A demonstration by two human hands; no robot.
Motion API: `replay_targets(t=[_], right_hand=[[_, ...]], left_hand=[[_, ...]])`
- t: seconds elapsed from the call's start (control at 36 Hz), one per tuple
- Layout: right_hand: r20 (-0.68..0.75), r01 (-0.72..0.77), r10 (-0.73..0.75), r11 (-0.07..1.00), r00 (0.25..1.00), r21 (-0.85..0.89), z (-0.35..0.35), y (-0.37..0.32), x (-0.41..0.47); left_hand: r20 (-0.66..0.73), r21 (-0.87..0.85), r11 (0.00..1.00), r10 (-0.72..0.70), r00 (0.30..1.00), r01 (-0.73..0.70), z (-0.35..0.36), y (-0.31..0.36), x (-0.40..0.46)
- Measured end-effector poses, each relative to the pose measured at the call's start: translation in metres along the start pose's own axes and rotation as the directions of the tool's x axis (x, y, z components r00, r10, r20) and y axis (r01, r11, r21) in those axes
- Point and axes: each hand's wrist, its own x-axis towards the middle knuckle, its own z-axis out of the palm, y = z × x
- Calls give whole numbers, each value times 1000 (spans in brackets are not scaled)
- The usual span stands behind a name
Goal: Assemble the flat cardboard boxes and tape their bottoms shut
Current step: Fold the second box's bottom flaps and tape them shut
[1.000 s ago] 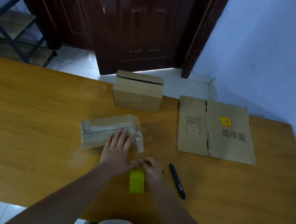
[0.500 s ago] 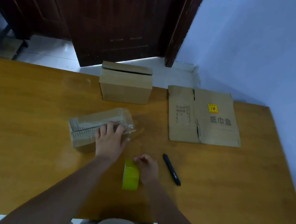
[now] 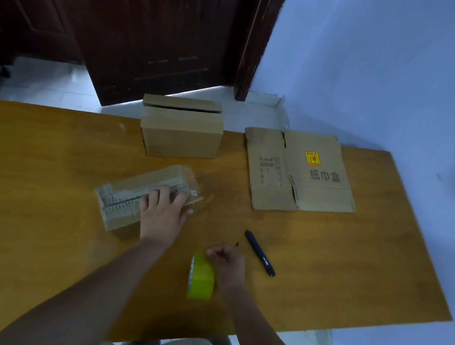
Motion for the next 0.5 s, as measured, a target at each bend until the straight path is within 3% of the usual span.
replay_targets(t=[0.33,0.5], right_hand=[[-38,-8,9,1000,999,22,-2,3,-10],[-74,-14,17,999,997,34,1,5,-10]], left_hand=[[-118,-20,996,86,989,-89,10,-7,2],[-79,-15,993,116,990,-117,11,-9,4]])
